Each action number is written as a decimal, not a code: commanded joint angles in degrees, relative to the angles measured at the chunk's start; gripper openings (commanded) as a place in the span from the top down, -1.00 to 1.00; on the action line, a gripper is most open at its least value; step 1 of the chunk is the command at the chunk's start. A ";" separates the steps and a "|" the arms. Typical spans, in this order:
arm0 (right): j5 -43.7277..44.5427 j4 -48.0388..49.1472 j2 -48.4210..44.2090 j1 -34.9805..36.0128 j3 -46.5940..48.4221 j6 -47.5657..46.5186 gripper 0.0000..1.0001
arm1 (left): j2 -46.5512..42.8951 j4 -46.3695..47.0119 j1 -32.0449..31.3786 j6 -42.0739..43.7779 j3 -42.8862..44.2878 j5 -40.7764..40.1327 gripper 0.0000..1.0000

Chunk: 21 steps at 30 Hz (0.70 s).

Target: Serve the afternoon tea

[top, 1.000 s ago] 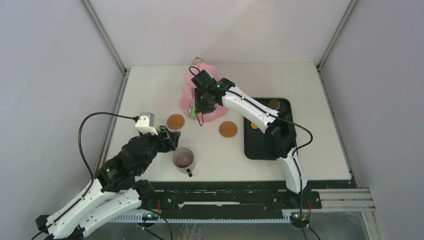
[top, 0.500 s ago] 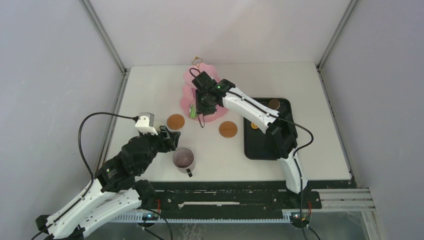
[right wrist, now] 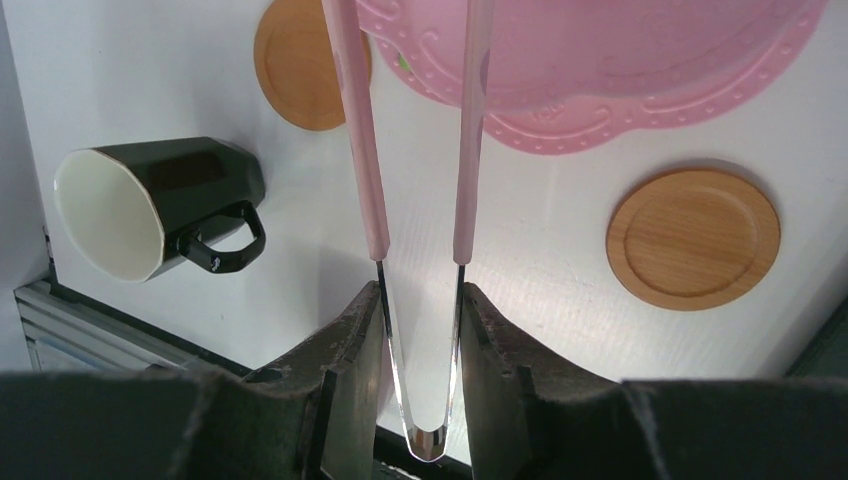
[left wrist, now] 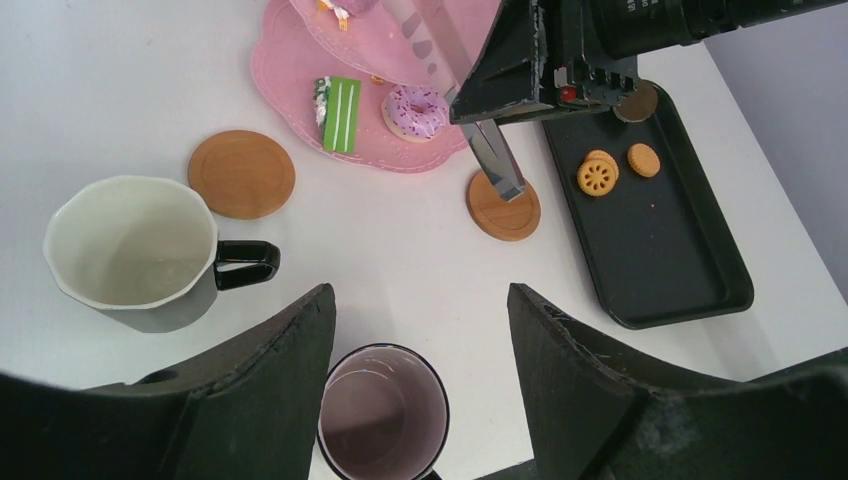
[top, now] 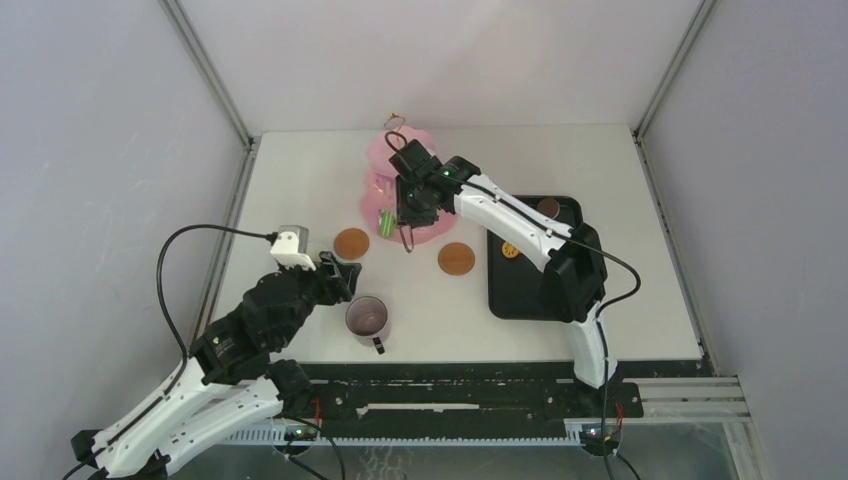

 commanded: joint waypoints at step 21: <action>5.28 6.99 -35.10 -13.20 -38.88 6.88 0.28 | -1.34 3.32 0.36 -0.16 -0.46 0.69 -0.35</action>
